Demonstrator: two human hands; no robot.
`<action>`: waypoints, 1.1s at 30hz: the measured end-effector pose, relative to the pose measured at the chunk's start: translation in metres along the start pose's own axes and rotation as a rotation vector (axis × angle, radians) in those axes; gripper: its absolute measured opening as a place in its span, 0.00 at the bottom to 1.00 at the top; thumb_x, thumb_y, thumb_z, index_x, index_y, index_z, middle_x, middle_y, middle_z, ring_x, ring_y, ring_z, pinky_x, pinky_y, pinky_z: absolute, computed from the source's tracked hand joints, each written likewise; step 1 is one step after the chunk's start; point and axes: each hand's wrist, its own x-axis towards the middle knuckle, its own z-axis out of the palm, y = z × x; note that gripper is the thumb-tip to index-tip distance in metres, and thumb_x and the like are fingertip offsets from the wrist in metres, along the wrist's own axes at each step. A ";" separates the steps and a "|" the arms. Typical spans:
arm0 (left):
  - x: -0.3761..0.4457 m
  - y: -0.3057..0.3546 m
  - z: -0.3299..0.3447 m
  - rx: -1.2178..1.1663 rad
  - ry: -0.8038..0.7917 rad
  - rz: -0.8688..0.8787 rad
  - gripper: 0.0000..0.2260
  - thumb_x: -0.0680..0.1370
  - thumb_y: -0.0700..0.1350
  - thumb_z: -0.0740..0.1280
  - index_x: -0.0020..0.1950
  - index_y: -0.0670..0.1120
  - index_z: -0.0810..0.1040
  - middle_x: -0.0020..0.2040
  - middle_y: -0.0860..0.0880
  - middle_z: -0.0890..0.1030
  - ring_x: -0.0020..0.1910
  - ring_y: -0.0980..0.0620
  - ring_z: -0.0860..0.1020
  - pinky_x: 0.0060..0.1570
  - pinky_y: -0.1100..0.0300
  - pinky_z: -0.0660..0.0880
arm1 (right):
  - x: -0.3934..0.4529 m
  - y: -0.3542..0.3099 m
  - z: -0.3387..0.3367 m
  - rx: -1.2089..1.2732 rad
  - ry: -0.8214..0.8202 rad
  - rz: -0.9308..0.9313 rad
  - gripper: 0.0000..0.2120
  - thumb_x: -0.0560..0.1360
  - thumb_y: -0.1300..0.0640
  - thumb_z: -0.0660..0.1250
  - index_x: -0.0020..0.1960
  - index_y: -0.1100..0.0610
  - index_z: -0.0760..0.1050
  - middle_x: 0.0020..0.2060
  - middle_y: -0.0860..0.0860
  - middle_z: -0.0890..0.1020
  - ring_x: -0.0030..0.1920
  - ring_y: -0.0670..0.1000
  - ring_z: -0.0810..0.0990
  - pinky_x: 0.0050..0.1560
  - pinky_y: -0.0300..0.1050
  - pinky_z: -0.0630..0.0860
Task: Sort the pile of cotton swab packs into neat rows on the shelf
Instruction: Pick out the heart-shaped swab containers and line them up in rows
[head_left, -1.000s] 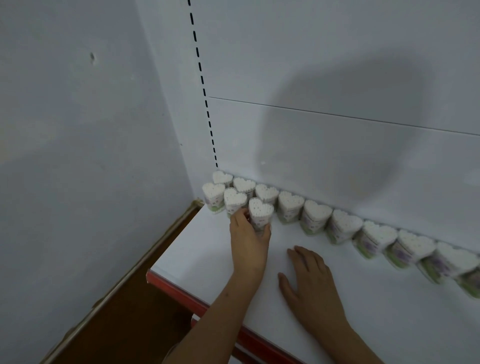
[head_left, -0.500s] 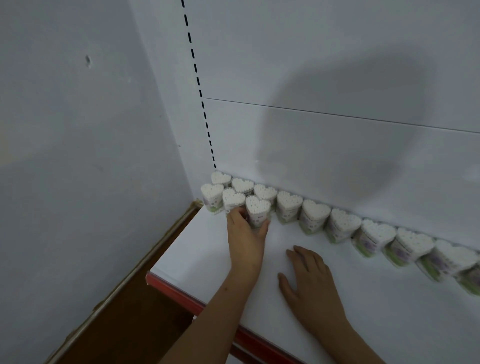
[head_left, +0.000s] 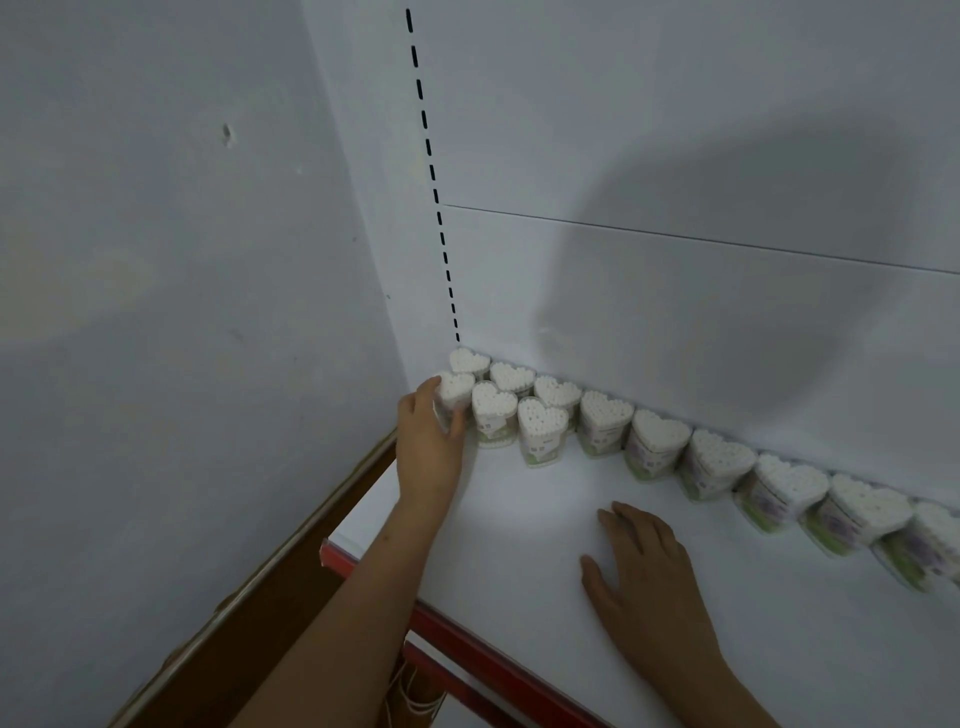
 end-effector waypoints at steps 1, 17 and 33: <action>0.003 -0.002 -0.001 0.015 -0.009 0.009 0.19 0.82 0.45 0.67 0.72 0.47 0.71 0.64 0.44 0.74 0.59 0.48 0.77 0.56 0.61 0.71 | 0.000 0.000 0.000 0.005 -0.002 0.000 0.27 0.74 0.42 0.57 0.64 0.57 0.77 0.62 0.53 0.78 0.63 0.55 0.74 0.60 0.53 0.75; -0.027 0.036 -0.016 0.128 0.103 0.187 0.21 0.78 0.41 0.70 0.70 0.44 0.71 0.67 0.43 0.70 0.66 0.46 0.68 0.60 0.61 0.66 | -0.001 -0.006 -0.021 0.246 -0.057 0.027 0.25 0.76 0.43 0.57 0.67 0.55 0.74 0.65 0.50 0.75 0.66 0.51 0.71 0.67 0.49 0.71; -0.280 0.236 0.177 -0.244 -1.168 0.703 0.14 0.80 0.65 0.52 0.65 0.69 0.63 0.59 0.69 0.70 0.57 0.67 0.74 0.46 0.70 0.73 | -0.067 0.160 -0.283 0.180 0.499 0.376 0.21 0.83 0.47 0.57 0.73 0.54 0.68 0.68 0.48 0.72 0.68 0.47 0.70 0.68 0.41 0.67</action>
